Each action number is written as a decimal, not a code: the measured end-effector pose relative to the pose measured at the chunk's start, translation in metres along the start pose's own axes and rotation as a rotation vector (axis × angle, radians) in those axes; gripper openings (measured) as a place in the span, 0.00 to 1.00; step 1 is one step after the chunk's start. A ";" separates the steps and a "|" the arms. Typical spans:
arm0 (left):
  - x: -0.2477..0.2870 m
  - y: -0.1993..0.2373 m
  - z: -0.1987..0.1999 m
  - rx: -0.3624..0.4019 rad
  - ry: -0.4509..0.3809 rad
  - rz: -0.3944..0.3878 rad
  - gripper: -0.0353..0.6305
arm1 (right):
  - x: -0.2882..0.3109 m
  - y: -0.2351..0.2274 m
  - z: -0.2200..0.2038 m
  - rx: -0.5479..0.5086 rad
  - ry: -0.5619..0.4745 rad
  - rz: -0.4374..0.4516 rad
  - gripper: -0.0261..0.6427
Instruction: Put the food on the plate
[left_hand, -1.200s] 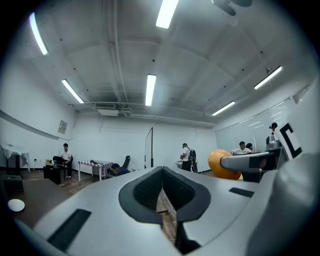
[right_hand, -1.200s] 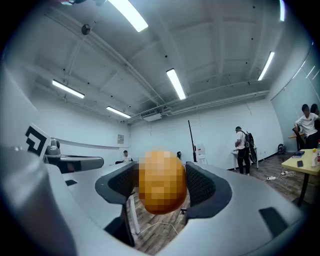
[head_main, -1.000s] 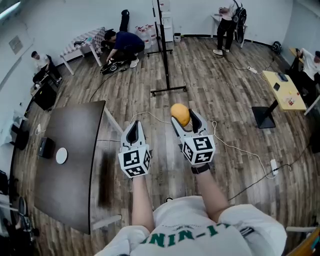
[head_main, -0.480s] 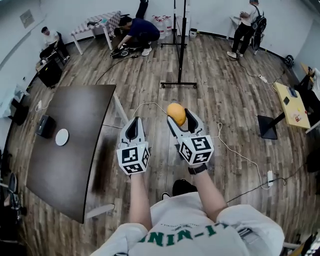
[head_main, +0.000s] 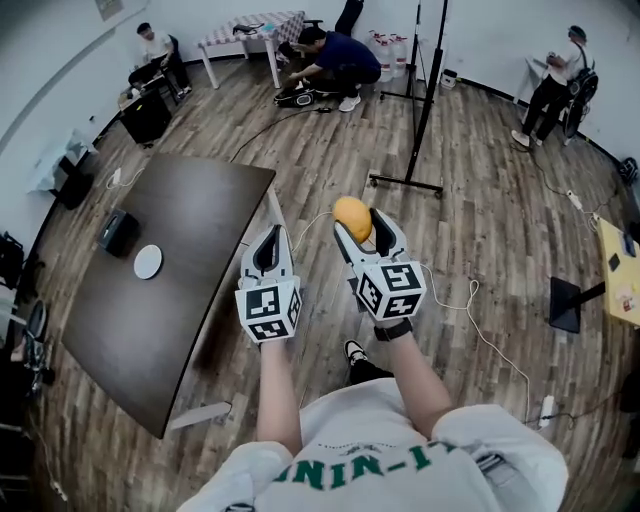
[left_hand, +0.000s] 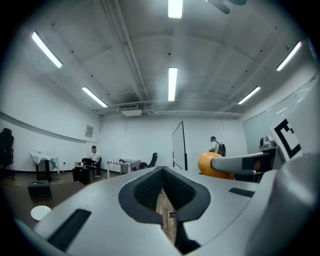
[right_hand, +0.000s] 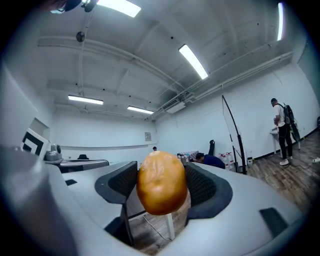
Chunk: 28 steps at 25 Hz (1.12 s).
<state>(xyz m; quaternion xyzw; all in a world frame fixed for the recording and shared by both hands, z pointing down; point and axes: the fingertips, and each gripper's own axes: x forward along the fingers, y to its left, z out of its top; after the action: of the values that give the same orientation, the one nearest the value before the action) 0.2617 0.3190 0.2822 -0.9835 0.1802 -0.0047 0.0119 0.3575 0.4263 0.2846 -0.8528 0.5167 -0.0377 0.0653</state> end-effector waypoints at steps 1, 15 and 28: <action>0.011 0.009 0.004 -0.001 -0.008 0.023 0.07 | 0.017 0.000 0.004 -0.008 -0.002 0.022 0.51; 0.040 0.124 -0.017 -0.016 0.047 0.423 0.07 | 0.173 0.057 -0.023 0.080 0.100 0.473 0.51; -0.067 0.289 -0.060 -0.068 0.074 0.752 0.07 | 0.235 0.262 -0.095 0.051 0.218 0.827 0.51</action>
<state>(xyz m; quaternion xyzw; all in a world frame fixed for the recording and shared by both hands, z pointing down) 0.0957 0.0716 0.3348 -0.8478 0.5289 -0.0294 -0.0262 0.2245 0.0915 0.3386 -0.5630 0.8179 -0.1109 0.0412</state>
